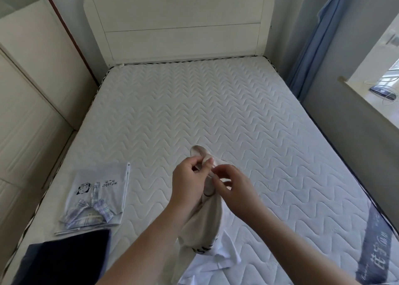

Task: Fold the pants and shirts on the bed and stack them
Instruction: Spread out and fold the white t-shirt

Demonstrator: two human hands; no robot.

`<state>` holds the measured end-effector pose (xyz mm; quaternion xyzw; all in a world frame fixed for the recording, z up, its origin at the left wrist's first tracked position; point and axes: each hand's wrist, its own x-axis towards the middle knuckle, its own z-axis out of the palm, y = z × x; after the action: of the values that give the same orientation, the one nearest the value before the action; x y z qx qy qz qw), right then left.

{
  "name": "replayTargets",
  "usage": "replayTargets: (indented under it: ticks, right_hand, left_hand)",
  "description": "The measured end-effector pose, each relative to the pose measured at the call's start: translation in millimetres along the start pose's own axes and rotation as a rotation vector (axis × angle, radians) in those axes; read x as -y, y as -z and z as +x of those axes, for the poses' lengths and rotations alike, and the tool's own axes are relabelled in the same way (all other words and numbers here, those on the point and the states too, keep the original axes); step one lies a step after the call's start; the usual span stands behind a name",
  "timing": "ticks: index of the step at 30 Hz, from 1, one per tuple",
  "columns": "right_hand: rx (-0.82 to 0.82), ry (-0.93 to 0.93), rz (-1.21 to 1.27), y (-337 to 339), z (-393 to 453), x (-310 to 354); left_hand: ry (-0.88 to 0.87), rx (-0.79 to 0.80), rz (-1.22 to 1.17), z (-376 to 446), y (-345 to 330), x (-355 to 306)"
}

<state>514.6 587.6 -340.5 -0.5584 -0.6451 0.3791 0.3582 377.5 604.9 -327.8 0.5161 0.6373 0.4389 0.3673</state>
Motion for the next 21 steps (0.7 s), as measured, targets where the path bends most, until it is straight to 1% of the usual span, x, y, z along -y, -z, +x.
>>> replayTargets:
  ticks: [2, 6, 8, 10, 12, 14, 15, 17, 19, 21]
  right_hand:
    - [-0.014, -0.038, 0.014, 1.3, 2.3, -2.7]
    - [-0.13, -0.094, 0.078, 5.7, 6.9, -5.2]
    - [-0.14, -0.118, 0.139, 9.1, 8.0, -7.5]
    - [-0.075, -0.123, 0.286, 12.9, 6.9, -7.7]
    - [0.005, -0.11, 0.386, 18.3, 5.4, -8.1]
    - [0.059, -0.106, 0.451, 22.4, 4.2, -8.1]
    - [0.067, -0.11, 0.476, 23.2, 4.5, -7.5]
    - [0.042, -0.106, 0.487, 23.1, 5.9, -5.5]
    - [-0.051, -0.088, 0.458, 23.4, 9.3, -5.0]
    - [-0.182, -0.081, 0.438, 29.6, 11.5, -7.3]
  left_hand:
    - [-0.005, 0.043, -0.025, -1.5, -0.1, -3.8]
    - [-0.026, 0.173, -0.225, -2.3, 3.9, -6.9]
    - [0.079, 0.261, -0.45, 0.6, 6.9, -6.3]
    - [0.187, 0.35, -0.597, 6.2, 11.5, -6.2]
    - [0.198, 0.45, -0.568, 11.9, 17.4, -7.1]
    - [0.143, 0.525, -0.46, 16.6, 21.4, -5.9]
    - [0.103, 0.513, -0.393, 18.5, 22.5, -5.2]
    - [-0.01, 0.369, -0.191, 22.2, 24.0, -3.7]
    - [-0.141, 0.172, 0.054, 26.3, 27.3, -1.4]
    - [-0.232, 0.051, 0.16, 28.9, 35.2, 2.5]
